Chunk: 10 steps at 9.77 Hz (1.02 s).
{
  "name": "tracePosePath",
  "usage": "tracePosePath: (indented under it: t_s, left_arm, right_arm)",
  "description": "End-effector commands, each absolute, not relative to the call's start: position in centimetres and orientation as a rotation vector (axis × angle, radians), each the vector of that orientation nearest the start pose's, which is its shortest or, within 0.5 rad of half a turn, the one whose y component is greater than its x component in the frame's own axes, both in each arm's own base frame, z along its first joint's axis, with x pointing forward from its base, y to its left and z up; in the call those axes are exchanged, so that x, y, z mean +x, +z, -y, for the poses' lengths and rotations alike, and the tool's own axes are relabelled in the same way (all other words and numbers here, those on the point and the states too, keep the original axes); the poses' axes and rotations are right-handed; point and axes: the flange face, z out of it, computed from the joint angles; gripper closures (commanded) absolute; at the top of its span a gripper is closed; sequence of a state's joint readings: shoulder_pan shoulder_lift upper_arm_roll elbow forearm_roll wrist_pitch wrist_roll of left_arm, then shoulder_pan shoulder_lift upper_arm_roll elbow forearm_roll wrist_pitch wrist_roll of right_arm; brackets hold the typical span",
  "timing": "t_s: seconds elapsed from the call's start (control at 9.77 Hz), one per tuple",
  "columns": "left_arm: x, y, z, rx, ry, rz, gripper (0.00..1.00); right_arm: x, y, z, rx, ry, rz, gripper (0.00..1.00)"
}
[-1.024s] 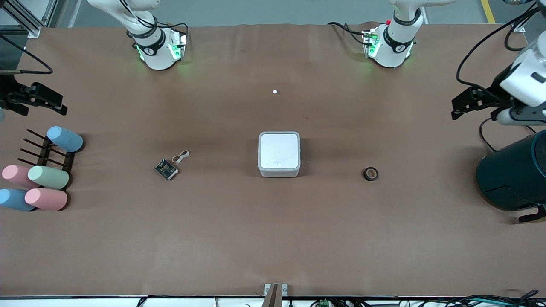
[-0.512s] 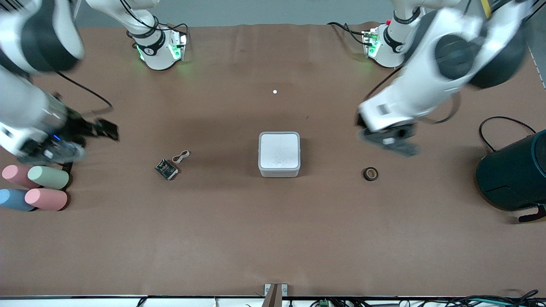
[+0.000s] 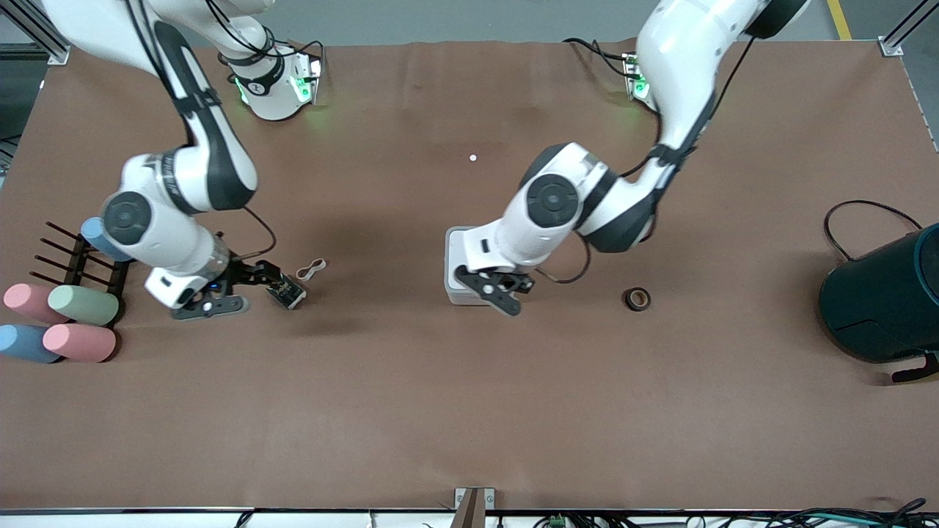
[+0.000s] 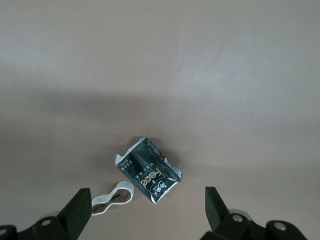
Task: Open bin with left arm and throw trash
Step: 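Grasp the black wrapper with the right gripper while the left gripper grips the lid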
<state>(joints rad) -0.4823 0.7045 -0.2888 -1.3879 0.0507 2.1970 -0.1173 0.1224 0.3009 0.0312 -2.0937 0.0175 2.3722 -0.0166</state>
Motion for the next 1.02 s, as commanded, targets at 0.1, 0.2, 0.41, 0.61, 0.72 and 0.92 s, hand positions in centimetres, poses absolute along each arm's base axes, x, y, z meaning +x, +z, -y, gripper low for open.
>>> tracePosePath:
  t_s: [0.1, 0.2, 0.41, 0.61, 0.72, 0.92]
  left_arm:
    - [56.5, 29.9, 48.8, -3.109, -0.128, -0.969, 1.00]
    - [56.3, 29.0, 48.9, -3.112, -0.106, -0.960, 1.00]
    - [55.8, 26.9, 49.8, -3.129, -0.118, -0.944, 1.00]
    - [56.1, 27.8, 49.4, -3.128, -0.126, -0.937, 1.00]
    - [56.5, 30.3, 48.2, -3.108, -0.094, -0.915, 1.00]
    - [59.0, 37.2, 41.5, -3.077, 0.022, -0.811, 0.99]
  right_arm:
    - [56.6, 21.7, -9.4, -3.100, 0.078, 0.337, 0.00]
    - [56.6, 21.0, -9.4, -3.100, 0.085, 0.337, 0.00]
    - [56.8, 19.8, -9.3, -3.100, 0.078, 0.337, 0.08]
    - [57.0, 19.3, -9.3, -3.101, 0.085, 0.338, 0.37]
    - [56.8, 18.5, -9.7, -3.099, 0.107, 0.354, 0.54]
    - [56.7, 18.4, -10.4, -3.097, 0.121, 0.367, 0.87]
